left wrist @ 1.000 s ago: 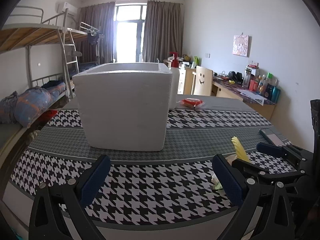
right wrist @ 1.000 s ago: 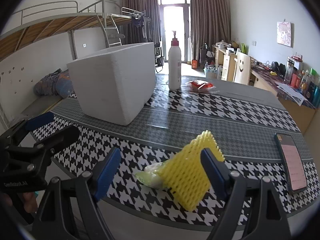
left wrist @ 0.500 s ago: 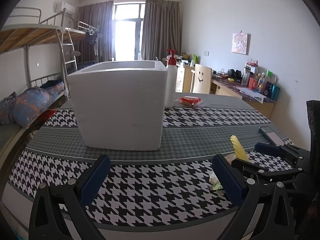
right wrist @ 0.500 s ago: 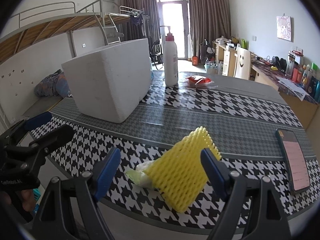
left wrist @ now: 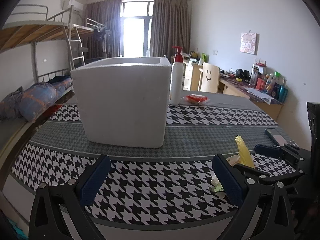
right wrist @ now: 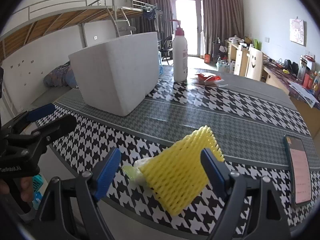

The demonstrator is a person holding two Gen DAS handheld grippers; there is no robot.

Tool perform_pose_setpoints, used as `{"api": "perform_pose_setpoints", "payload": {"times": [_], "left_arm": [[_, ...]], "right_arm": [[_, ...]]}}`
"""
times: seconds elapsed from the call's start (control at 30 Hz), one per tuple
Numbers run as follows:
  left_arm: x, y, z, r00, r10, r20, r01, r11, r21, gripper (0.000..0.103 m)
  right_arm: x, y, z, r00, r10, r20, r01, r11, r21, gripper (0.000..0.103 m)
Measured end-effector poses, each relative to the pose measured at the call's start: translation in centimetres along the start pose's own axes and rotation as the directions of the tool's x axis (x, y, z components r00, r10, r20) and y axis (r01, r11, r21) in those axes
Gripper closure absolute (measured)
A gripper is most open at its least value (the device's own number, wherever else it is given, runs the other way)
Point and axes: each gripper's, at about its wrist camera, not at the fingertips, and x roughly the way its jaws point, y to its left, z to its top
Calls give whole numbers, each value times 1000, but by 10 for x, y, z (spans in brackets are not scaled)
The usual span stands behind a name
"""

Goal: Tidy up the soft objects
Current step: 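Lower the open right tool around the yellow foam mesh sleeve, then close the right tool on the yellow foam sleeve and lift it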

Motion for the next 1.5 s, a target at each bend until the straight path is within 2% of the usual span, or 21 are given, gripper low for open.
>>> {"api": "perform_pose_setpoints", "payload": {"times": [0.23, 0.67, 0.87, 1.0, 1.23, 1.37, 1.5], "left_arm": [[4, -1, -2, 999, 35, -11, -35, 999, -26, 1], [9, -10, -2, 999, 48, -18, -49, 999, -18, 1], [10, -11, -2, 998, 52, -19, -52, 999, -15, 1], [10, -10, -2, 998, 58, -14, -58, 998, -13, 1], [8, -7, -3, 998, 55, -10, -55, 998, -13, 1], [6, -2, -3, 998, 58, -9, -58, 998, -23, 1], [3, -1, -4, 999, 53, -6, -53, 998, -20, 1]], "right_arm": [[7, -8, 1, 999, 28, -20, -29, 999, -26, 18], [16, -17, -4, 998, 53, -42, -54, 998, -19, 18], [19, -18, -5, 994, 78, -72, -79, 997, -9, 49], [20, -15, -4, 994, 80, -80, -82, 996, -21, 61], [10, -6, 3, 996, 80, -46, -83, 995, -50, 67], [12, -2, 7, 996, 77, -42, -79, 995, -63, 81], [12, 0, 9, 997, 70, -35, -72, 995, -73, 85]]}}
